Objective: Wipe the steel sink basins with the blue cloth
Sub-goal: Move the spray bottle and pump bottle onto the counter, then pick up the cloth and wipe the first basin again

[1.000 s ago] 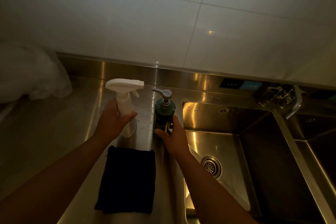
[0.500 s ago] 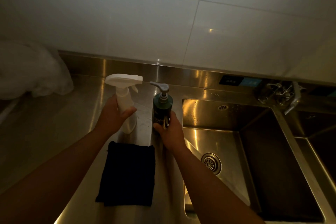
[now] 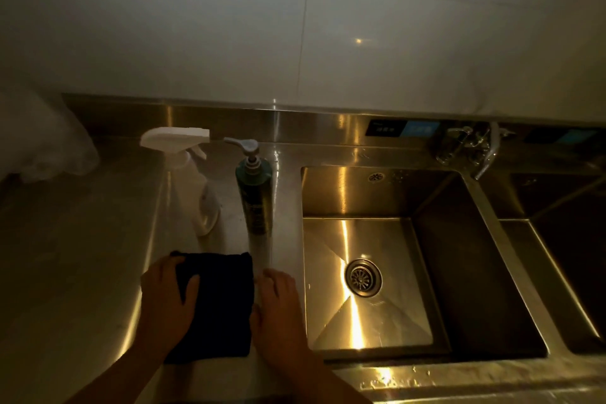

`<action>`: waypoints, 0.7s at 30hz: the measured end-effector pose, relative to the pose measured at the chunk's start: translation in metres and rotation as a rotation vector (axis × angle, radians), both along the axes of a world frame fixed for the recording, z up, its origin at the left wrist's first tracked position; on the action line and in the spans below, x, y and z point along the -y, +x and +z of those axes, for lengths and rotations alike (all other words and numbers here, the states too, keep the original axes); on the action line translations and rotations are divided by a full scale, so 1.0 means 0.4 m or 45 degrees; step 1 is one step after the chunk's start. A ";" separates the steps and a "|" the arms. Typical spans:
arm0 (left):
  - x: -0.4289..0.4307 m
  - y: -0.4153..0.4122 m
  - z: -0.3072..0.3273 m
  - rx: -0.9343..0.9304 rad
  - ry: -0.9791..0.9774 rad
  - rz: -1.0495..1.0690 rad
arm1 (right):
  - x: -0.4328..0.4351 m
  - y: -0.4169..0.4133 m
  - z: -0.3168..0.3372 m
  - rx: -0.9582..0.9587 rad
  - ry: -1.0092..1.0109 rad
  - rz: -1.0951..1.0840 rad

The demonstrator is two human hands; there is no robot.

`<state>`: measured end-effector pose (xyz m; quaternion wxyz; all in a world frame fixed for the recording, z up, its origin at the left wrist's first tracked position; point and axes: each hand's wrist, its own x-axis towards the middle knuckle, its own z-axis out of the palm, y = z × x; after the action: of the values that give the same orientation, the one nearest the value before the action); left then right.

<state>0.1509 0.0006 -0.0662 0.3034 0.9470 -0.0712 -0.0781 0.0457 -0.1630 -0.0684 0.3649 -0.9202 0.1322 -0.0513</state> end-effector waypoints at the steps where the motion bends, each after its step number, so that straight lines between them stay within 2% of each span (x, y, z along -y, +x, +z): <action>1: 0.007 -0.014 0.001 0.004 0.051 -0.024 | 0.008 -0.022 0.000 0.021 -0.023 0.059; 4: 0.026 -0.040 0.010 0.030 0.209 -0.013 | 0.069 -0.089 -0.008 0.150 -0.088 0.089; 8: 0.046 -0.073 0.010 0.094 0.312 0.055 | 0.186 -0.154 -0.028 0.273 -0.126 -0.139; 12: 0.065 -0.102 -0.005 0.064 0.319 0.195 | 0.299 -0.210 -0.043 0.155 -0.209 -0.309; 16: 0.058 -0.100 -0.004 -0.159 0.232 0.456 | 0.389 -0.269 -0.051 0.069 -0.201 -0.486; 21: 0.043 -0.092 -0.009 -0.285 0.237 0.491 | 0.427 -0.312 -0.058 -0.075 -0.227 -0.618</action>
<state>0.1142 -0.0167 -0.0698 0.2300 0.9524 0.1525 -0.1294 -0.0792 -0.3339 -0.0918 0.2553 -0.8911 0.3547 -0.1221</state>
